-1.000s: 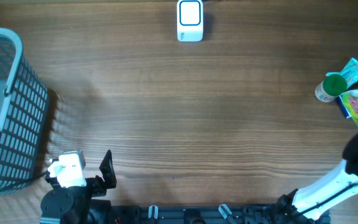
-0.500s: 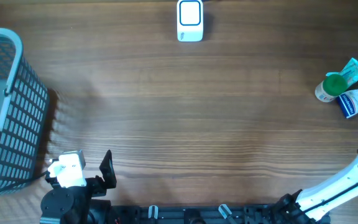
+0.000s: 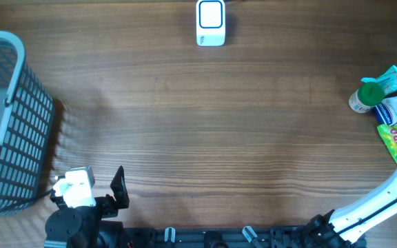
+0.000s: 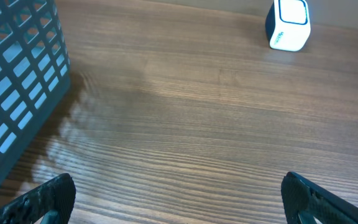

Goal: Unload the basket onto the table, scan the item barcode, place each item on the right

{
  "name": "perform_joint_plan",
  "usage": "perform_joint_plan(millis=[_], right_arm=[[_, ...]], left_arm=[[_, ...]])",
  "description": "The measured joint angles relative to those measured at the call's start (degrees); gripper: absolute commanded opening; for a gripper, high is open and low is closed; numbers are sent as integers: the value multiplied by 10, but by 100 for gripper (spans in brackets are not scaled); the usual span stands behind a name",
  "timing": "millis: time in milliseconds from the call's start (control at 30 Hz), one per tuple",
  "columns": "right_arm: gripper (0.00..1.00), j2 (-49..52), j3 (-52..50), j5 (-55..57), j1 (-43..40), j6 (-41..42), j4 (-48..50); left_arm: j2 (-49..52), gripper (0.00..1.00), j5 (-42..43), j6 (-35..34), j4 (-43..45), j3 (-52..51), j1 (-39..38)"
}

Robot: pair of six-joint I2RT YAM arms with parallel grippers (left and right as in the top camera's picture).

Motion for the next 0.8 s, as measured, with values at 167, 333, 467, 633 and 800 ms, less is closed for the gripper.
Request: perform_joint_plan(millis=[167, 333, 467, 633, 800], right_arm=[[70, -32, 69, -38, 2, 4, -60], [77, -138, 89, -153, 30, -50, -71], [85, -222, 97, -233, 103, -132, -69], [88, -304, 97, -277, 228, -224, -69], [100, -386, 97, -291, 341, -285, -89]], left_arm=[[0, 100, 0, 0, 0, 0, 0], [0, 100, 0, 0, 0, 0, 0], [0, 100, 0, 0, 0, 0, 0], [0, 100, 0, 0, 0, 0, 0], [0, 100, 0, 0, 0, 0, 0]])
